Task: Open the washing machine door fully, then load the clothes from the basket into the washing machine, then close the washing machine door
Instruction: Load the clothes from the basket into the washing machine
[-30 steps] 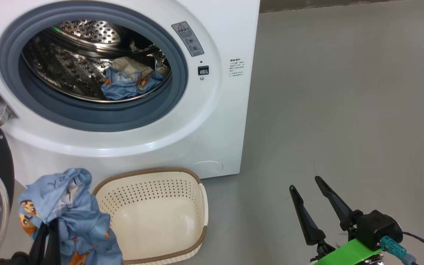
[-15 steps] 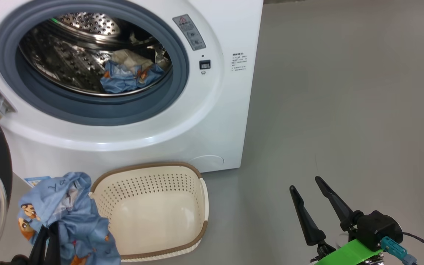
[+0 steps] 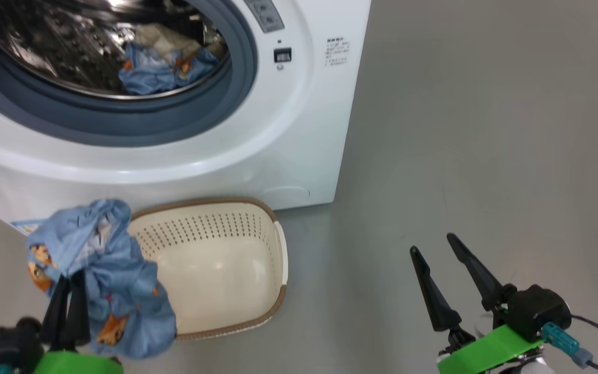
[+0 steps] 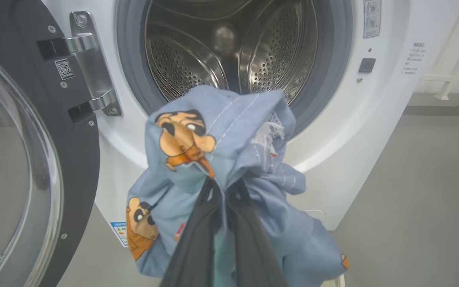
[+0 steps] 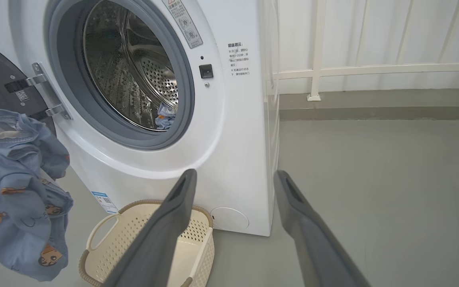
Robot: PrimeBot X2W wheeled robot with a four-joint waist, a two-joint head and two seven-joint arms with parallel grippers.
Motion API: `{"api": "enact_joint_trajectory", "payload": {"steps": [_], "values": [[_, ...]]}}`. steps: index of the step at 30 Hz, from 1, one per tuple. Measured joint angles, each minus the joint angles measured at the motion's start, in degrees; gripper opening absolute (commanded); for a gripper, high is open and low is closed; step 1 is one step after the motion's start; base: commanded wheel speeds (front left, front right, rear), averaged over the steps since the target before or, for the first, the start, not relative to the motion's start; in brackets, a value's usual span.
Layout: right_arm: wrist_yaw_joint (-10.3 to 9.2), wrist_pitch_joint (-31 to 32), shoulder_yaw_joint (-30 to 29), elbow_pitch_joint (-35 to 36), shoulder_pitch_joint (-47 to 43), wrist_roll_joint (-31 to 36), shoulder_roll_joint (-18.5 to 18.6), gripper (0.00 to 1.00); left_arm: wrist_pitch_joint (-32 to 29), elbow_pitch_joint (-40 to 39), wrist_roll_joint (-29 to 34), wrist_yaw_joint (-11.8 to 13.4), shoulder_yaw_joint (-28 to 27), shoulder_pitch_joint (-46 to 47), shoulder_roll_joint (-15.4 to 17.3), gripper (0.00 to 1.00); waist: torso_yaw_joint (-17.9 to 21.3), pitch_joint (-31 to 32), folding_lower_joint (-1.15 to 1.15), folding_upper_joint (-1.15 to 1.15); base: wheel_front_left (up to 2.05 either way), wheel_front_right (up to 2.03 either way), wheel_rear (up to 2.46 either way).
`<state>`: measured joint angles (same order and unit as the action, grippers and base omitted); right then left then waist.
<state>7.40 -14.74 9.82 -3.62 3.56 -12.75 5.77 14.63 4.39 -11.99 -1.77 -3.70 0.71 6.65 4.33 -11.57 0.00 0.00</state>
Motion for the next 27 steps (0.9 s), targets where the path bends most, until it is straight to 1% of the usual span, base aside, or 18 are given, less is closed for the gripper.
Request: {"api": "enact_joint_trajectory", "payload": {"steps": [8,15,16,27], "values": [[0.00,0.00,0.12,0.48,3.10,0.00,-0.13,1.00,0.01,4.26,-0.01,-1.54,0.40,9.56,0.13,0.00,0.42,-5.25,0.00,0.00,0.00,0.00,0.00],[0.00,0.00,0.66,0.55,5.16,0.00,-0.41,1.00,0.00,9.62,0.00,-2.61,0.24,18.59,1.79,0.00,1.54,-8.88,0.00,0.00,0.00,0.00,0.00],[0.00,0.00,0.66,0.55,5.16,0.00,-0.41,1.00,0.00,9.62,0.00,-2.61,0.24,18.59,1.79,0.00,1.54,-8.88,0.00,0.00,0.00,0.00,0.00],[0.00,0.00,1.82,0.27,6.20,0.00,-0.70,1.00,-0.03,19.01,0.77,-4.12,2.02,32.68,6.53,0.00,4.52,-11.05,0.00,0.00,0.00,0.00,0.00]]}}
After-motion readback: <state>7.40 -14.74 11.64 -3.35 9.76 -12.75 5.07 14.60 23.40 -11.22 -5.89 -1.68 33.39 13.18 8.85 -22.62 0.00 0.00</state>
